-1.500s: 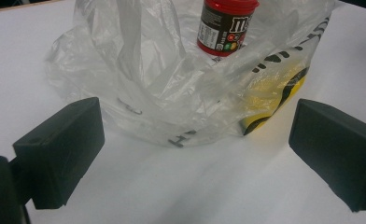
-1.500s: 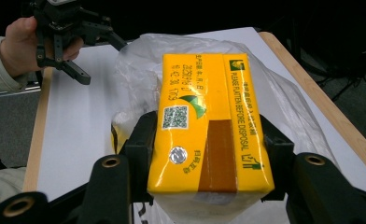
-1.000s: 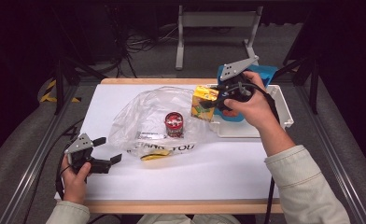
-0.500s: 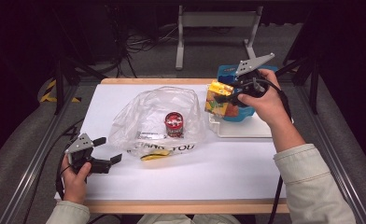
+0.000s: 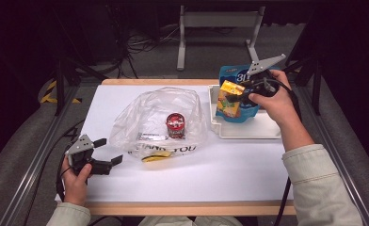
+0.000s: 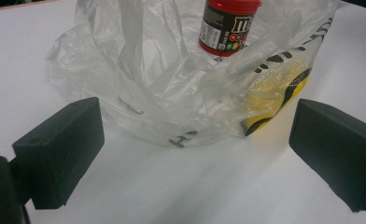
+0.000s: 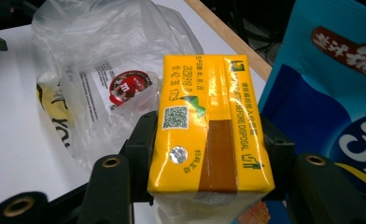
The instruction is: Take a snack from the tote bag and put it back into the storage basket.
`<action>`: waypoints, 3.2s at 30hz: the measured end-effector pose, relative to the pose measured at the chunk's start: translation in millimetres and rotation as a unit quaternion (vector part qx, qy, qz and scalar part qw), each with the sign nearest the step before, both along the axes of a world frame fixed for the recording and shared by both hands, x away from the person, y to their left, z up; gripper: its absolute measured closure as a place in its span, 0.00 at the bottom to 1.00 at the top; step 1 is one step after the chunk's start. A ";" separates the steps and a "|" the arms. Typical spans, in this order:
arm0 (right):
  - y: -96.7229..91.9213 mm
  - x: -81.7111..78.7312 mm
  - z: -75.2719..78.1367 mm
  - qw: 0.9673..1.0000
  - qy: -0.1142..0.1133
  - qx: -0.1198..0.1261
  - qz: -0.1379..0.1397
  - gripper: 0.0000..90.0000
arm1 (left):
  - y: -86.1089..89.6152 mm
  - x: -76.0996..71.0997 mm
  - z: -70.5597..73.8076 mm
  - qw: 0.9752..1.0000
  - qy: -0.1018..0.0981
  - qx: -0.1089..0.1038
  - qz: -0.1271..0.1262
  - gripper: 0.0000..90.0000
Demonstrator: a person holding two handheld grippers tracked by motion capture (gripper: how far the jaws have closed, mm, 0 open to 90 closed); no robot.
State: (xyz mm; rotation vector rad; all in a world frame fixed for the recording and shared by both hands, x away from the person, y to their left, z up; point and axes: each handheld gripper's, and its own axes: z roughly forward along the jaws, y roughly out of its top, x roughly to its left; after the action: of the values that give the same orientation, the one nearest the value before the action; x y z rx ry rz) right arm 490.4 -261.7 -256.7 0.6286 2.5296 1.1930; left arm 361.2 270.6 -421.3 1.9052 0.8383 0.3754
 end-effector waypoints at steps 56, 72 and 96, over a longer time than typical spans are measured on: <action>-8.6 23.5 -102.2 0.998 0.037 -0.041 -0.004 0.57 | -0.7 0.4 -0.9 1.000 0.002 -0.001 -0.001 0.04; -21.9 25.8 -109.2 0.999 0.042 -0.029 -0.008 0.54 | -1.0 -0.2 -0.5 1.000 0.002 -0.002 0.000 0.04; -22.1 -7.8 -72.2 0.999 -0.035 -0.002 -0.030 0.51 | -2.2 0.5 -0.7 1.000 0.004 -0.001 -0.003 0.04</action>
State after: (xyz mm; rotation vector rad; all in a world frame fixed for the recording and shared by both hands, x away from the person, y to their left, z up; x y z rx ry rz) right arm 482.6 -283.8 -329.0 0.6461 2.4373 1.1680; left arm 361.7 268.4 -422.0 1.9084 0.8365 0.3638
